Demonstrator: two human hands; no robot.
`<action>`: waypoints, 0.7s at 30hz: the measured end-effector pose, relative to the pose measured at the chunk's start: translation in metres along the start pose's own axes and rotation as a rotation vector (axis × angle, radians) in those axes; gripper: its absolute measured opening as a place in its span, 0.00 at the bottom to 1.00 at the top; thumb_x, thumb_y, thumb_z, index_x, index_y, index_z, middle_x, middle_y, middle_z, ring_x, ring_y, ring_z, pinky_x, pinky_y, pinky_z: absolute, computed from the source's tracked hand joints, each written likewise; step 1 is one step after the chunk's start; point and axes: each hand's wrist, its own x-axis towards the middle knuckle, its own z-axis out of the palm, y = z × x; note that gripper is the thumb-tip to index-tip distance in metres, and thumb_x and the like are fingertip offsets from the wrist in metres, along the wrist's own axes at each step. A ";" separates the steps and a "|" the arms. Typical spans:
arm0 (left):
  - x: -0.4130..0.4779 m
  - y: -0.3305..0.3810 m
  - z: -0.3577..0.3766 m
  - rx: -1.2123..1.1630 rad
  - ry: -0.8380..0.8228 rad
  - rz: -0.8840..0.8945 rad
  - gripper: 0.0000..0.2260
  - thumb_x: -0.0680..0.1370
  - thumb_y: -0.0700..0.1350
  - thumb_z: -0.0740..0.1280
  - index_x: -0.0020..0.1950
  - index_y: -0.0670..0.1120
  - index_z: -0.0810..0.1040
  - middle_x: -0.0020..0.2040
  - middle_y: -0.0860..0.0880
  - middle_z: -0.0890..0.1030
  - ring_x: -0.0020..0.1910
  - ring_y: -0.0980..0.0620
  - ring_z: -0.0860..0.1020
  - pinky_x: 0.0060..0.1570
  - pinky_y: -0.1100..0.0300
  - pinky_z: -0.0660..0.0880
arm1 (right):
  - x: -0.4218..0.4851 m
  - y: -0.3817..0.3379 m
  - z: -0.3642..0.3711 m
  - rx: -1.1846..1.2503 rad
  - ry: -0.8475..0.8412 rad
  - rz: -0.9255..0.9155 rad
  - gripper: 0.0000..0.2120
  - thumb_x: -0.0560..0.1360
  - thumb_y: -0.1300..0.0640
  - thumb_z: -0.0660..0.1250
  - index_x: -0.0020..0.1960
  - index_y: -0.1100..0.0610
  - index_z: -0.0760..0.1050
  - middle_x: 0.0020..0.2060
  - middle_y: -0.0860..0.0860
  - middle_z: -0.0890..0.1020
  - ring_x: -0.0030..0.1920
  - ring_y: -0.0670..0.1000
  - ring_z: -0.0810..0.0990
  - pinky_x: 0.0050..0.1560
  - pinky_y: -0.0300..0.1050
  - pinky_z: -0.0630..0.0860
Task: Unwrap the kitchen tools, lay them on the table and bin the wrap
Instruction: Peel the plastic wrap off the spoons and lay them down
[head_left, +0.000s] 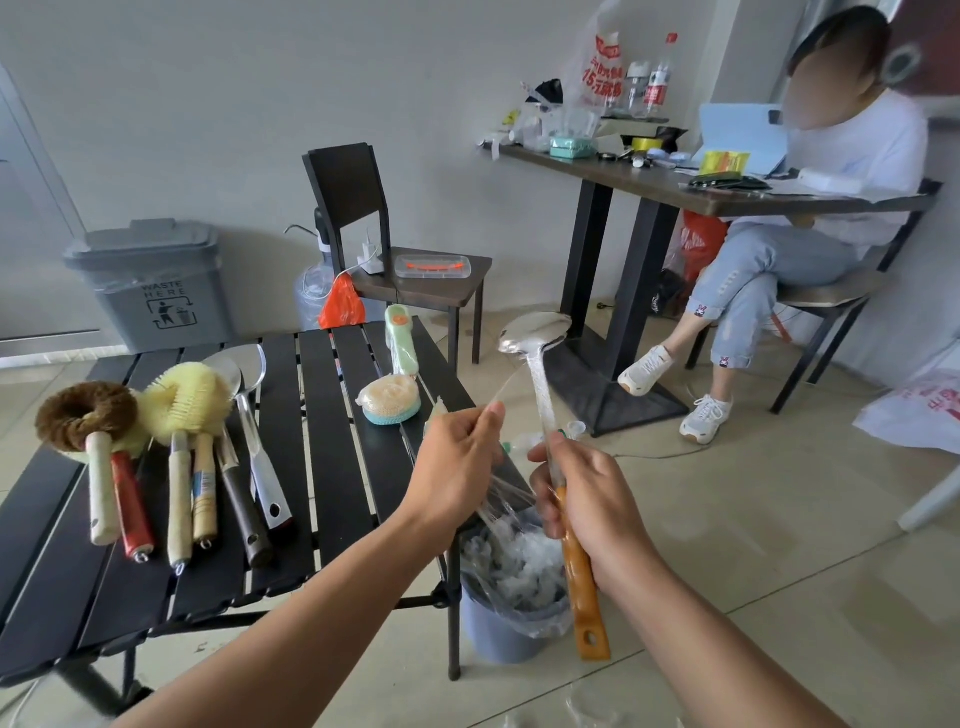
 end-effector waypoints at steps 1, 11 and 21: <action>-0.001 0.000 -0.001 0.007 -0.029 0.009 0.21 0.87 0.55 0.61 0.37 0.46 0.68 0.29 0.52 0.68 0.27 0.51 0.62 0.32 0.54 0.61 | 0.000 0.000 -0.002 -0.004 -0.002 -0.010 0.18 0.87 0.47 0.62 0.49 0.59 0.78 0.30 0.53 0.75 0.25 0.49 0.70 0.22 0.41 0.66; 0.005 -0.001 -0.004 0.050 0.030 0.034 0.25 0.88 0.54 0.61 0.30 0.52 0.68 0.25 0.57 0.68 0.22 0.57 0.62 0.29 0.58 0.60 | 0.000 -0.007 -0.010 0.010 -0.006 -0.031 0.18 0.88 0.48 0.60 0.52 0.61 0.79 0.31 0.54 0.80 0.23 0.48 0.70 0.21 0.38 0.64; 0.023 0.012 -0.024 0.376 -0.084 0.049 0.27 0.85 0.57 0.66 0.39 0.35 0.73 0.22 0.55 0.71 0.18 0.58 0.64 0.21 0.68 0.61 | 0.000 -0.016 -0.012 -0.004 0.047 -0.067 0.18 0.88 0.50 0.60 0.49 0.60 0.79 0.29 0.53 0.81 0.23 0.49 0.73 0.22 0.41 0.67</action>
